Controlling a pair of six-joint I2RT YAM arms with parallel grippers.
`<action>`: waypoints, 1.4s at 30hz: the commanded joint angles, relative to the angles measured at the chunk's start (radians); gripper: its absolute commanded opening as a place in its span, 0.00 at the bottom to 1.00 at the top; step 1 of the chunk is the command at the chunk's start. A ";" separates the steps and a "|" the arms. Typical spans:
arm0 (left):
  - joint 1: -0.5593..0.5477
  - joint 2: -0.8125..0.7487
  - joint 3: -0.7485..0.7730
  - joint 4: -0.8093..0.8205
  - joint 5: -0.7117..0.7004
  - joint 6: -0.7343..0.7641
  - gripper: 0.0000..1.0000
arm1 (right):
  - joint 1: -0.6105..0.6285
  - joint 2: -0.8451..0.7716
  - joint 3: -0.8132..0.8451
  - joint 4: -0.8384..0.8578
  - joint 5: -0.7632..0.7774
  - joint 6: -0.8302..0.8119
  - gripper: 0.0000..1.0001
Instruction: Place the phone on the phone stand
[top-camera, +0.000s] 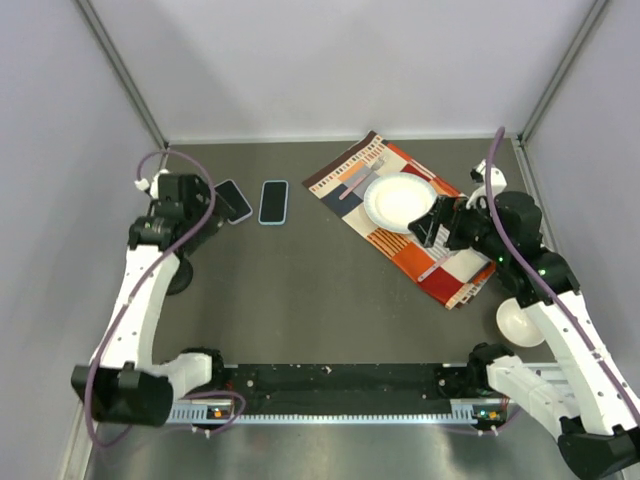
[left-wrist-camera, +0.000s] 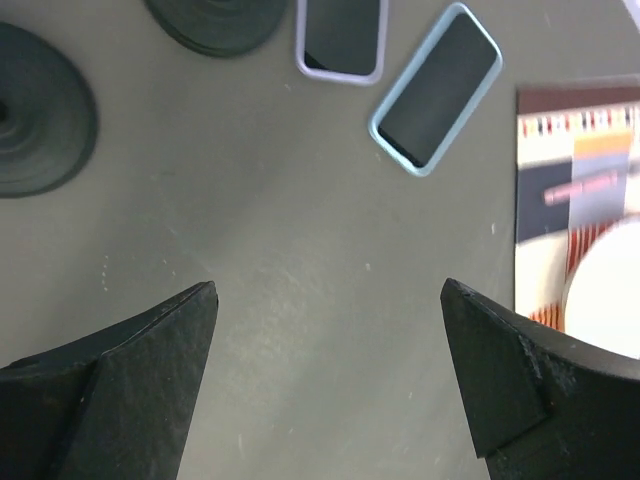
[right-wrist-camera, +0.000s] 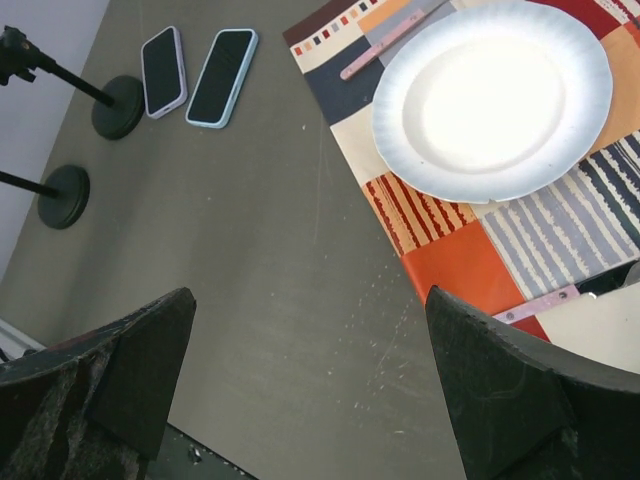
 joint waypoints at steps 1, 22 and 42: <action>0.166 0.111 0.131 -0.066 -0.051 -0.112 0.98 | -0.003 -0.030 0.032 0.009 -0.025 -0.019 0.99; 0.414 0.553 0.432 -0.149 0.317 -0.472 0.99 | -0.003 -0.027 0.029 -0.010 0.087 -0.104 0.99; 0.418 0.528 0.415 -0.098 0.262 -0.621 0.89 | -0.003 -0.009 0.029 -0.010 0.095 -0.113 0.99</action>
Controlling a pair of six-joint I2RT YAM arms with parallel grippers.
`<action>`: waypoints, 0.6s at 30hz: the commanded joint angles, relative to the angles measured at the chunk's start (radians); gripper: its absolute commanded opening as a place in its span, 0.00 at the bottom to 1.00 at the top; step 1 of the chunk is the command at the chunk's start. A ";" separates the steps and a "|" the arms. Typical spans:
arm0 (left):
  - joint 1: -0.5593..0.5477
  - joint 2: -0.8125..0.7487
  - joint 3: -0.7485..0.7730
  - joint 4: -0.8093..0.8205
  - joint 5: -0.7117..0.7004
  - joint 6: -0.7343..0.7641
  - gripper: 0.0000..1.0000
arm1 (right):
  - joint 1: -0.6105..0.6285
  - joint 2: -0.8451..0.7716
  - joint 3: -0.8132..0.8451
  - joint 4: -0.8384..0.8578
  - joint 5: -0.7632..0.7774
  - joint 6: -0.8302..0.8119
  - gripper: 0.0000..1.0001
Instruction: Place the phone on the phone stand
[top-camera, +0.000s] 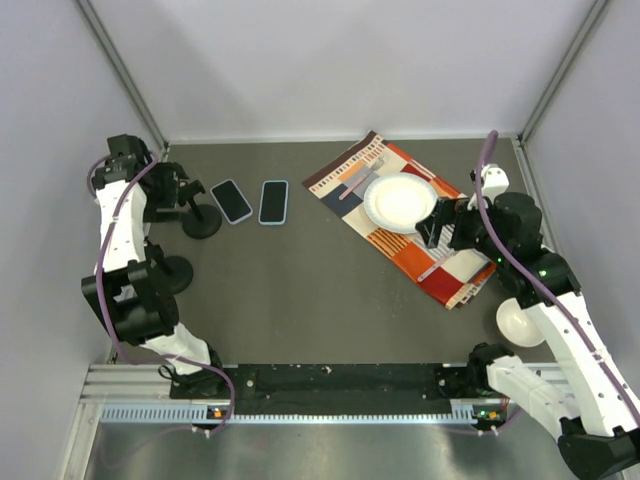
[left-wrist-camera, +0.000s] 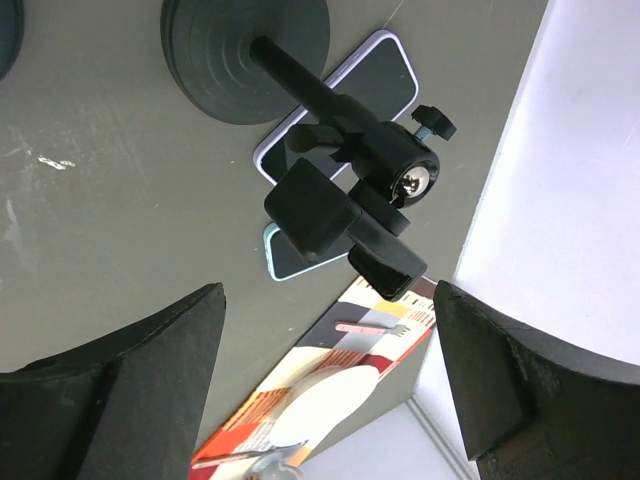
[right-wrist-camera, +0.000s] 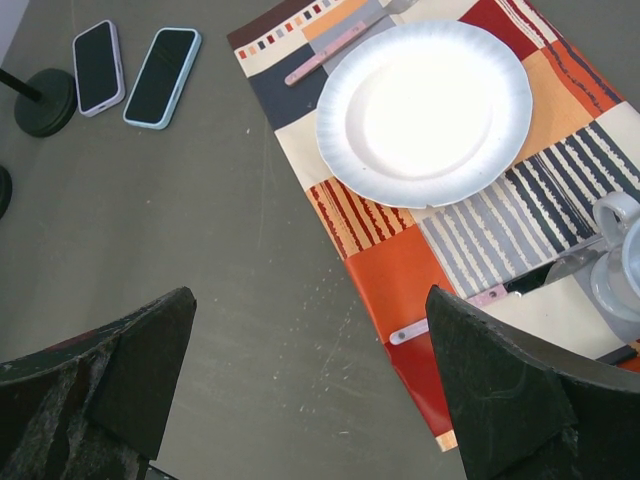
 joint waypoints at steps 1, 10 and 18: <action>0.006 0.013 0.003 0.022 0.032 -0.088 0.89 | -0.003 -0.010 0.029 0.012 0.005 -0.005 0.99; 0.008 0.053 0.031 0.002 -0.052 -0.140 0.84 | -0.004 -0.016 0.034 0.009 0.008 -0.008 0.99; 0.006 0.070 0.030 0.012 -0.078 -0.137 0.72 | -0.003 -0.010 0.032 0.009 0.000 -0.005 0.99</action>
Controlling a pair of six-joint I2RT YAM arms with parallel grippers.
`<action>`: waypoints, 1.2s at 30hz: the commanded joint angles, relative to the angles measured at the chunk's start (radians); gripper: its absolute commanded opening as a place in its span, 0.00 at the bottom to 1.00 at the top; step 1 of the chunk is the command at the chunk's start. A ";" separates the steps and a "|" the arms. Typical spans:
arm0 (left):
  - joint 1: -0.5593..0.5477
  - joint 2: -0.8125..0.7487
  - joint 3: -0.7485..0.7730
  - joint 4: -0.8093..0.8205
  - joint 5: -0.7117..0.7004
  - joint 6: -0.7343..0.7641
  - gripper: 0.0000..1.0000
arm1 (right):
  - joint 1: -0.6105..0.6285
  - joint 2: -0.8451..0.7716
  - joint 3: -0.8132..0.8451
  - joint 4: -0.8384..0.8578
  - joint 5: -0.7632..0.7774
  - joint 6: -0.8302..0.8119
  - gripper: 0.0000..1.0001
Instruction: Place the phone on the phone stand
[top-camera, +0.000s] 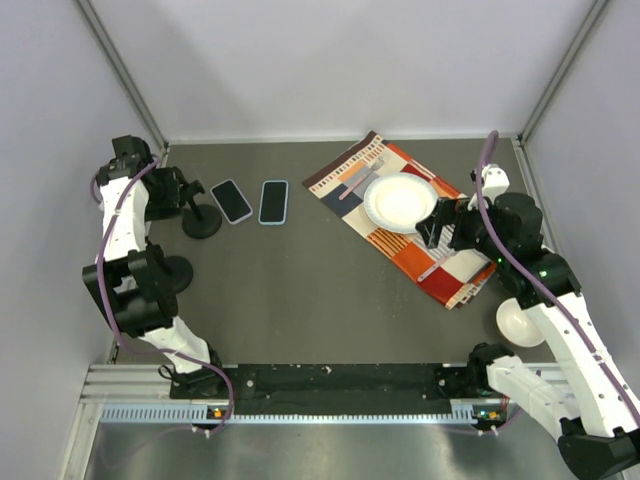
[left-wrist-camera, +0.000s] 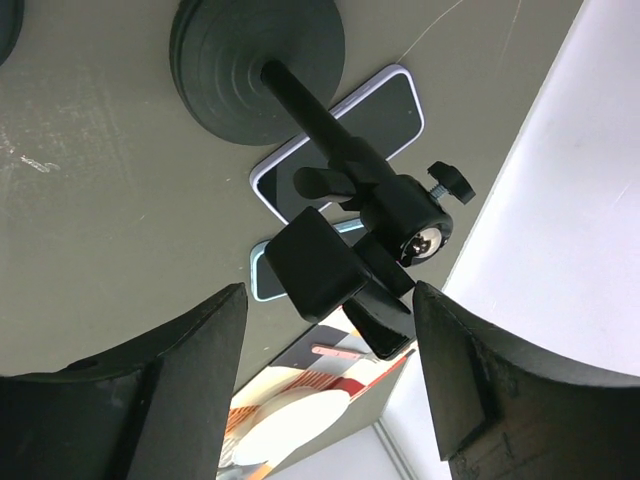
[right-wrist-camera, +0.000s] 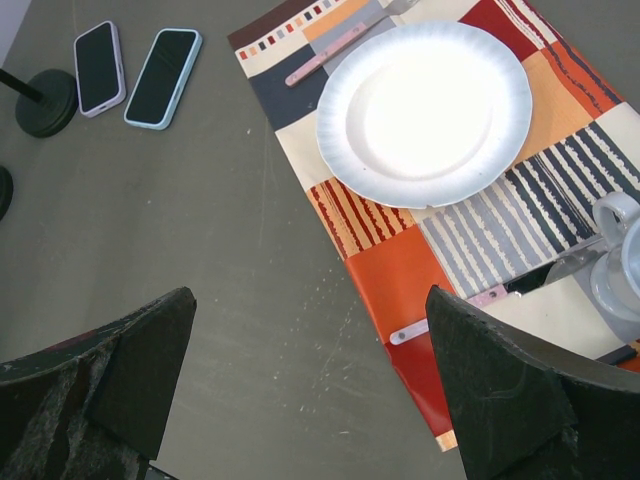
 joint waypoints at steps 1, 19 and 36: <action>0.006 0.015 0.024 0.007 -0.053 -0.019 0.69 | -0.005 -0.007 0.034 0.010 -0.001 -0.007 0.99; 0.007 -0.077 -0.047 0.067 -0.125 0.133 0.00 | -0.003 -0.015 0.026 0.008 -0.030 0.001 0.99; -0.241 -0.455 -0.108 -0.002 -0.016 0.187 0.00 | 0.116 0.079 -0.092 0.118 -0.217 -0.091 0.99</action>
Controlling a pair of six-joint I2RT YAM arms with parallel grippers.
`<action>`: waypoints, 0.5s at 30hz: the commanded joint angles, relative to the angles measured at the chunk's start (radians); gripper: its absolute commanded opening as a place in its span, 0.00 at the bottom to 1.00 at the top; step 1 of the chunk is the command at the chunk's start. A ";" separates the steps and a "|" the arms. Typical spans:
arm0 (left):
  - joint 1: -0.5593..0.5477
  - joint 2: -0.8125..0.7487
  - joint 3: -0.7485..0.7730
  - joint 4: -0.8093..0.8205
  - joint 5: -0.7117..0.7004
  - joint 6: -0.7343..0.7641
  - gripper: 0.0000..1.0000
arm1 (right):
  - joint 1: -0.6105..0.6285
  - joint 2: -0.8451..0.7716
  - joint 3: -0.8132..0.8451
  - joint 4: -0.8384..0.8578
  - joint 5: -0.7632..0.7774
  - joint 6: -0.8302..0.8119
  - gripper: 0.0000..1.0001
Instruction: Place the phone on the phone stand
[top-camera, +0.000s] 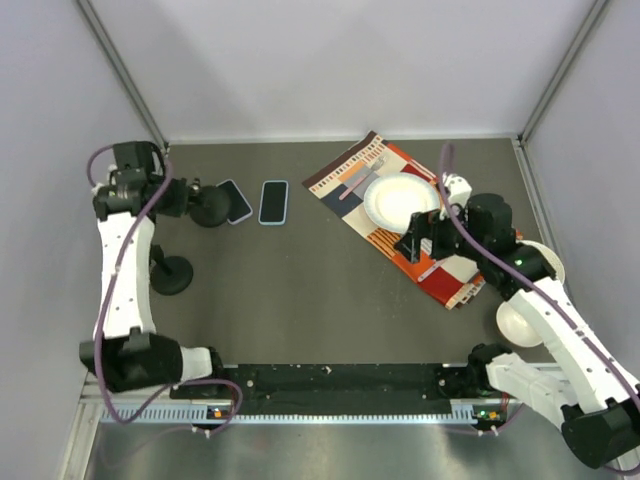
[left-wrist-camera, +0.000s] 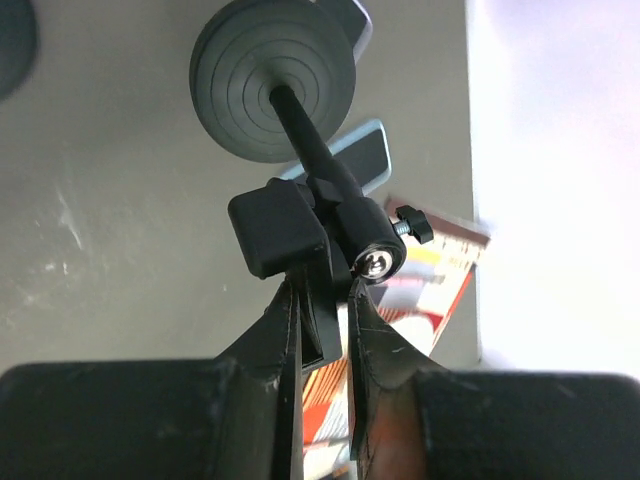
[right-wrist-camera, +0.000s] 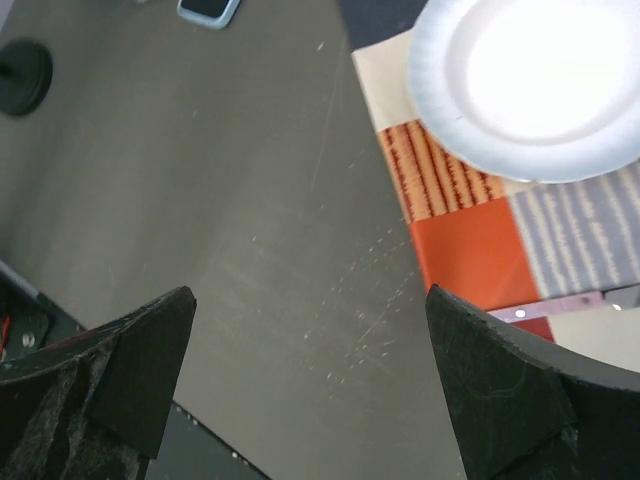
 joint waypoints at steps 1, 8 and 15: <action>-0.200 -0.182 -0.115 0.043 0.025 -0.094 0.00 | 0.112 -0.009 -0.043 0.093 -0.060 -0.054 0.99; -0.625 -0.173 -0.197 0.046 -0.151 -0.371 0.00 | 0.243 -0.055 -0.107 0.215 -0.057 -0.039 0.99; -0.930 -0.060 -0.127 0.028 -0.320 -0.546 0.00 | 0.269 -0.067 -0.145 0.246 -0.044 -0.011 0.99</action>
